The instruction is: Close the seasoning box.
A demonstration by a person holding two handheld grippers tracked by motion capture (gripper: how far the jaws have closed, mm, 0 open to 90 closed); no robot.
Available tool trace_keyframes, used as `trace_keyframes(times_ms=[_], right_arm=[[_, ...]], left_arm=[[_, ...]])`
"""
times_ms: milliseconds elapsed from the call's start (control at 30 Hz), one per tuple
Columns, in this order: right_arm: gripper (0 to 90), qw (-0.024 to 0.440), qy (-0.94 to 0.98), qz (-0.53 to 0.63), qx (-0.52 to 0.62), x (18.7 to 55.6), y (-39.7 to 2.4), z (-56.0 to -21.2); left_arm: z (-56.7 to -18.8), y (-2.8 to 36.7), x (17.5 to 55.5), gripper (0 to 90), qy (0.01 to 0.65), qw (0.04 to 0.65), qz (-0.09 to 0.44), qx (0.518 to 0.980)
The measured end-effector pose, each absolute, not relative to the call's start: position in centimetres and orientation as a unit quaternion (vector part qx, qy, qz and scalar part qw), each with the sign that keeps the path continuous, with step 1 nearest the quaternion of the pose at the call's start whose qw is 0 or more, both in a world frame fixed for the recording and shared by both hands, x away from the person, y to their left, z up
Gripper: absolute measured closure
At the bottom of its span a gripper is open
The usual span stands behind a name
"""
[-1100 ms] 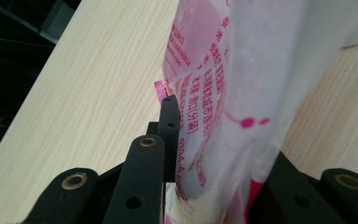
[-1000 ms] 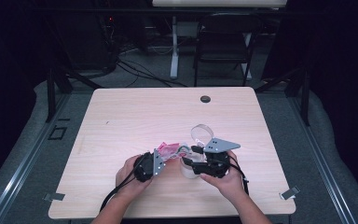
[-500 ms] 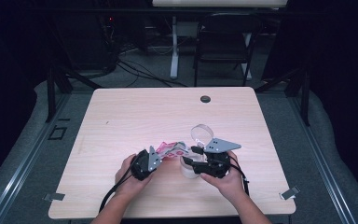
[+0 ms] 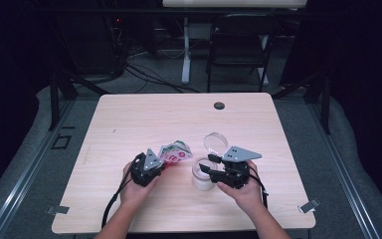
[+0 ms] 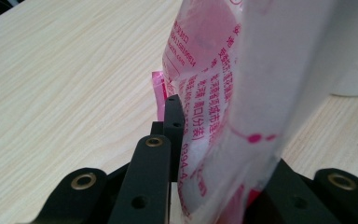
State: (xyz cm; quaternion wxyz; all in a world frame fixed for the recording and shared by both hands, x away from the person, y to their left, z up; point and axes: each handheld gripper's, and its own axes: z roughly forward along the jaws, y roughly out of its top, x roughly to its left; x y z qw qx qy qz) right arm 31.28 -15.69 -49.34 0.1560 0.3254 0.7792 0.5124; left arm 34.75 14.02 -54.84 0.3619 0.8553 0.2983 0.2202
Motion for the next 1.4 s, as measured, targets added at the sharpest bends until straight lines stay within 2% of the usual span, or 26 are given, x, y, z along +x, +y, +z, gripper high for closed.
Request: trace_keyframes(times_ms=[333,600,967,1400], right_arm=[[50.7,0.153,0.780,0.510,0.330,31.3,-15.9,-49.7],[52.4,0.152,0.774,0.512,0.340,31.3,-16.5,-49.8],[53.9,0.155,0.775,0.509,0.342,31.4,-16.8,-49.9],[54.5,0.157,0.771,0.510,0.348,31.8,-17.0,-50.0]], left_arm=[[-54.8,15.0,35.4,81.4,0.325,0.393,0.190,0.839],[-54.6,15.8,35.8,81.8,0.341,0.406,0.190,0.826],[-53.4,18.8,35.8,81.9,0.383,0.423,0.225,0.790],[-52.1,25.2,35.3,81.9,0.464,0.428,0.275,0.725]])
